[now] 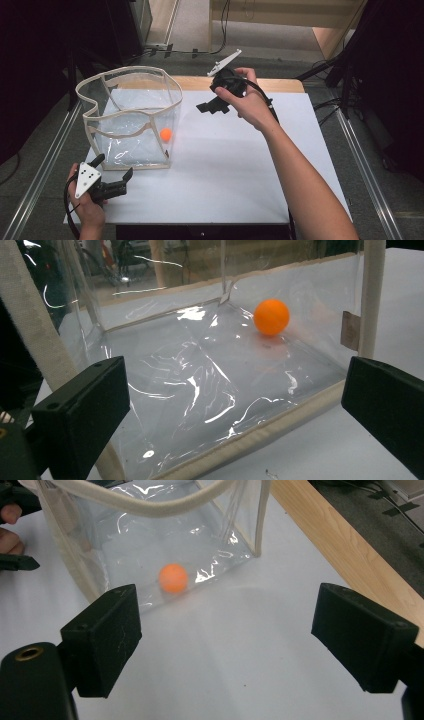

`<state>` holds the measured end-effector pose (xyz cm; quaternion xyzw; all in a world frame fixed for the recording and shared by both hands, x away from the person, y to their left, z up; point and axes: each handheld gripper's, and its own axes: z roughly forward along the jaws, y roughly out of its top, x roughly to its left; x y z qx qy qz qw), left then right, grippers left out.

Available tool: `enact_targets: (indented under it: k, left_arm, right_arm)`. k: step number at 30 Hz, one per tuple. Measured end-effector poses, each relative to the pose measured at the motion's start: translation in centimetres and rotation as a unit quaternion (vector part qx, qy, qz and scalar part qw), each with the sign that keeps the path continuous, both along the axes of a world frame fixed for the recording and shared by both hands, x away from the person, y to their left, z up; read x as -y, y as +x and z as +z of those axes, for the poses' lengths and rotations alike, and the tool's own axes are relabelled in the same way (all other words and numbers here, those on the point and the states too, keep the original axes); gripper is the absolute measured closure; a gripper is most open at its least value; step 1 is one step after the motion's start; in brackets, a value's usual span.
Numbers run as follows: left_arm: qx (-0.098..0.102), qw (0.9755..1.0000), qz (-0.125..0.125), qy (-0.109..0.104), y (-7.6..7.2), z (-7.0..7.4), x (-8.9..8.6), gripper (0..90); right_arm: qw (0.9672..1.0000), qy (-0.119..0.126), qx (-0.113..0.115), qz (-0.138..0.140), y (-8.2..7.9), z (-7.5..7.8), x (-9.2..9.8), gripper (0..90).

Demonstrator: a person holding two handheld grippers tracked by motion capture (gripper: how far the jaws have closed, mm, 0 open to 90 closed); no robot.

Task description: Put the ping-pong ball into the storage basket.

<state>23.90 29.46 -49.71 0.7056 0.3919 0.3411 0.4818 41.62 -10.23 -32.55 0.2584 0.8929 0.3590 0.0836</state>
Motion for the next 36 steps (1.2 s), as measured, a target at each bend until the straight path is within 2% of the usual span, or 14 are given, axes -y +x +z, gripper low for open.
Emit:
enact_targets:
  k: [21,36]
  left_arm:
    - [0.000,1.0000,0.000,0.002,0.0,0.0,0.0,0.0]
    - [0.000,1.0000,-0.001,0.003,0.0,0.0,0.0,0.0]
  right_arm:
    - [0.9996,0.017,0.013,-0.017,-2.2,-3.2,3.4,11.0]
    - [0.9980,0.043,0.021,-0.041,-4.3,-5.5,6.6,11.0]
